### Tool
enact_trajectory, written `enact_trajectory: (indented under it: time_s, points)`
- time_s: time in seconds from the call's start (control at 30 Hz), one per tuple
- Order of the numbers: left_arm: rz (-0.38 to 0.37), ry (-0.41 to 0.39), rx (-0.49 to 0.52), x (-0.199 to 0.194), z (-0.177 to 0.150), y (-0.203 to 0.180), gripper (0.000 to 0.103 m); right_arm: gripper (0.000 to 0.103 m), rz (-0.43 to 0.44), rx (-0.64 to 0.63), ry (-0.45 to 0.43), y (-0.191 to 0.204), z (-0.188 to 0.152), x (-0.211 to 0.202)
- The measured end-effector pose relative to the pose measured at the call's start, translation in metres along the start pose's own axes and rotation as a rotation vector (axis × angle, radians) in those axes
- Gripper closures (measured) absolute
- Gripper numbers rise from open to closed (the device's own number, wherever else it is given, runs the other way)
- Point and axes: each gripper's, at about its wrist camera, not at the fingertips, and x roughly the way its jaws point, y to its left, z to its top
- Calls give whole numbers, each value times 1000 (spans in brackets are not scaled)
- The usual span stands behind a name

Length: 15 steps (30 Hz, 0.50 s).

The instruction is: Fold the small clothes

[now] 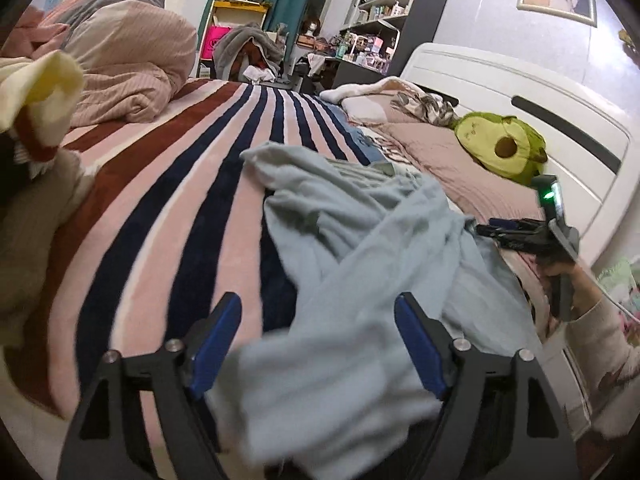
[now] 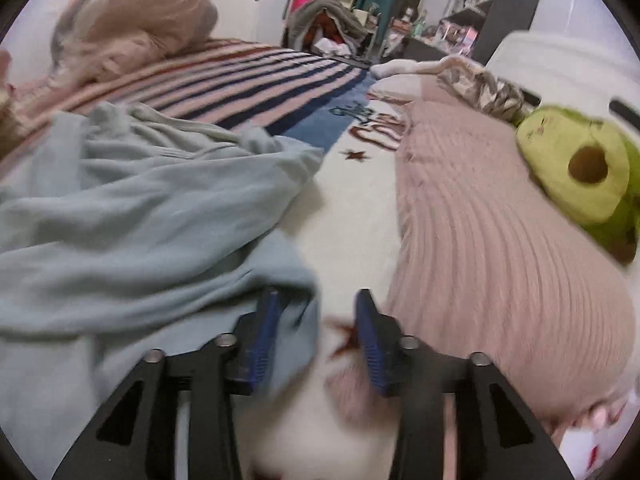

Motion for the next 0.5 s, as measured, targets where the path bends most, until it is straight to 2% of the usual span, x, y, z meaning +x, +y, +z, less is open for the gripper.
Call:
enact_trajectory:
  time_s: [0.07,0.17,0.33,0.5]
  points:
    - [3,19,0,-11,-12,0,24,46,75,50,-12,-7,-17,-20]
    - [-5,65,-20,-18,-36,1,24,39,189,134,-14,-17,-58,-51]
    - [-85,125,-126,-15,-69,4,24,39,350,266,-24,-23,-127,-87]
    - [-100,169,-162,0,-85,3,24,39,489,374,-4,-27,-173,-99]
